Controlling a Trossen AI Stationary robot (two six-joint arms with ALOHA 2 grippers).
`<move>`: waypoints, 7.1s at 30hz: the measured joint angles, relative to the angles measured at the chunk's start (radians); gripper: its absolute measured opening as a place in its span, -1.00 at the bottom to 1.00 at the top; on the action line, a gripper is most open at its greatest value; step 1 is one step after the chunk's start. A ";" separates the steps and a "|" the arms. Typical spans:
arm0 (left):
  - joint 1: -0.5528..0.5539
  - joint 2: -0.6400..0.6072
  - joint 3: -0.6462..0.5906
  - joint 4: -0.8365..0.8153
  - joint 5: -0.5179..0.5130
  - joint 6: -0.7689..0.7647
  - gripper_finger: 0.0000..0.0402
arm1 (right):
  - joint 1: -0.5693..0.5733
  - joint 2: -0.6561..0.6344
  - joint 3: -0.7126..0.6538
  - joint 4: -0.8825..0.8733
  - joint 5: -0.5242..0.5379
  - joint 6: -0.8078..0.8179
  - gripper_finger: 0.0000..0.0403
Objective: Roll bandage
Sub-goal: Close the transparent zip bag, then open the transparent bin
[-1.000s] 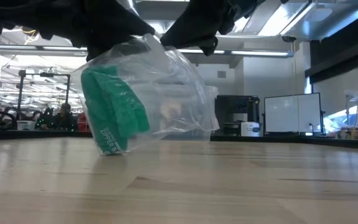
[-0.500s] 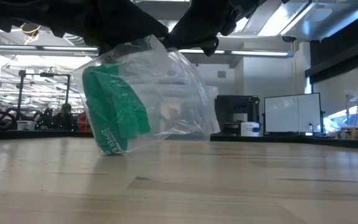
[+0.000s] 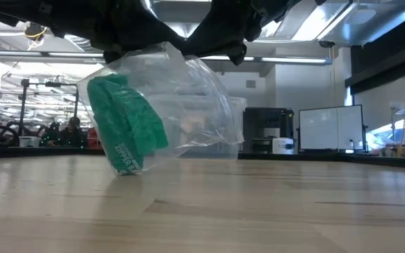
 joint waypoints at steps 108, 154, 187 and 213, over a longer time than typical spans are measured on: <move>1.471 -0.251 0.062 -0.619 1.293 -0.017 -0.09 | -0.980 -0.043 0.081 -0.281 -0.402 0.019 0.32; 1.419 -0.259 0.061 -0.634 1.268 0.023 -0.09 | -0.909 -0.061 0.083 -0.343 -0.322 -0.005 0.32; 1.377 -0.377 0.061 -0.680 1.235 0.074 -0.09 | -0.846 -0.116 0.081 -0.327 -0.396 0.020 0.32; 1.401 -0.348 0.048 -0.739 1.244 -0.011 -0.09 | -0.857 -0.041 0.081 -0.294 -0.362 0.017 0.32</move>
